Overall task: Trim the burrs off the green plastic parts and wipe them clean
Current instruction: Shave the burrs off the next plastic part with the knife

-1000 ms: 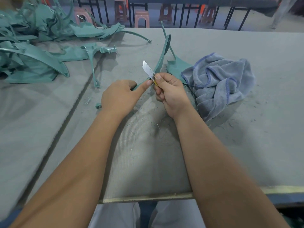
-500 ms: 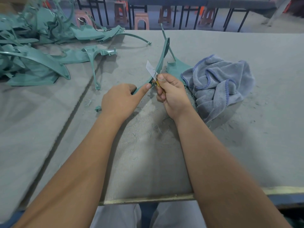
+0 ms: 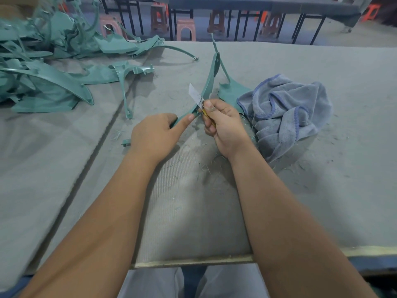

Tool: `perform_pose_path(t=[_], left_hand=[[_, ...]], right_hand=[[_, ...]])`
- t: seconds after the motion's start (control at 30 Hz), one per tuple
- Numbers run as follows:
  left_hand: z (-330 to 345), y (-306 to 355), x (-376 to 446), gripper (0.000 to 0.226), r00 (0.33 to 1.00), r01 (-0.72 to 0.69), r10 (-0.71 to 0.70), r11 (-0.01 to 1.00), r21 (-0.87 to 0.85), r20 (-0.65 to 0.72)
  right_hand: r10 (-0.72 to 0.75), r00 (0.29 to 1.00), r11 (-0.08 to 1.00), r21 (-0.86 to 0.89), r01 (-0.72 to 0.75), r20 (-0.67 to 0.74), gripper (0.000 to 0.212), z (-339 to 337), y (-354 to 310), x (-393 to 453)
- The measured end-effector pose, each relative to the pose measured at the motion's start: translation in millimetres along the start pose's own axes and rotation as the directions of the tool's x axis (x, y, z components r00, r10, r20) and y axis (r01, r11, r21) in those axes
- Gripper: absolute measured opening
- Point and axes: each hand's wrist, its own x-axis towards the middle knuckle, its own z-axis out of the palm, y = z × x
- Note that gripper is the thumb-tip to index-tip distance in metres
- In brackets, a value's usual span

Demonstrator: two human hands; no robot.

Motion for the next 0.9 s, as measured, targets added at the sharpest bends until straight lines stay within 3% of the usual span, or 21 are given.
perform_pose_path(t=[0.13, 0.27, 0.37, 0.5, 0.57, 0.73, 0.9], left_hand=[[-11, -9, -4, 0.038, 0.994, -0.108, 0.109, 0.994, -0.02, 0.002], [-14, -5, -1, 0.033, 0.982, -0.186, 0.186, 0.981, -0.044, -0.004], [-14, 0, 4, 0.026, 0.988, -0.147, 0.155, 0.97, -0.196, 0.025], [-14, 7, 8, 0.019, 0.995, 0.012, 0.031, 0.9, -0.435, 0.093], [-13, 8, 11, 0.024, 0.993, 0.05, 0.005, 0.885, -0.463, 0.118], [-6, 12, 11, 0.041, 0.987, 0.087, -0.035, 0.937, -0.337, 0.159], [-6, 14, 10, 0.058, 0.979, 0.191, -0.148, 0.909, -0.371, 0.141]], right_hand=[[0.002, 0.999, 0.999, -0.045, 0.0, 0.047, 0.024, 1, -1, 1], [-0.021, 0.996, 0.991, -0.129, 0.031, 0.082, 0.021, 3, 0, 1], [-0.019, 0.994, 0.981, -0.19, 0.04, 0.108, 0.02, 6, 1, 1], [-0.026, 0.991, 0.973, -0.225, 0.054, 0.128, 0.022, 6, 0, 1], [-0.026, 0.992, 0.965, -0.255, 0.057, 0.125, 0.025, 7, -1, 1], [-0.028, 0.994, 0.973, -0.225, 0.051, 0.105, 0.025, 8, -2, 0], [-0.047, 0.997, 0.967, -0.25, 0.06, 0.055, 0.026, 11, -5, -2]])
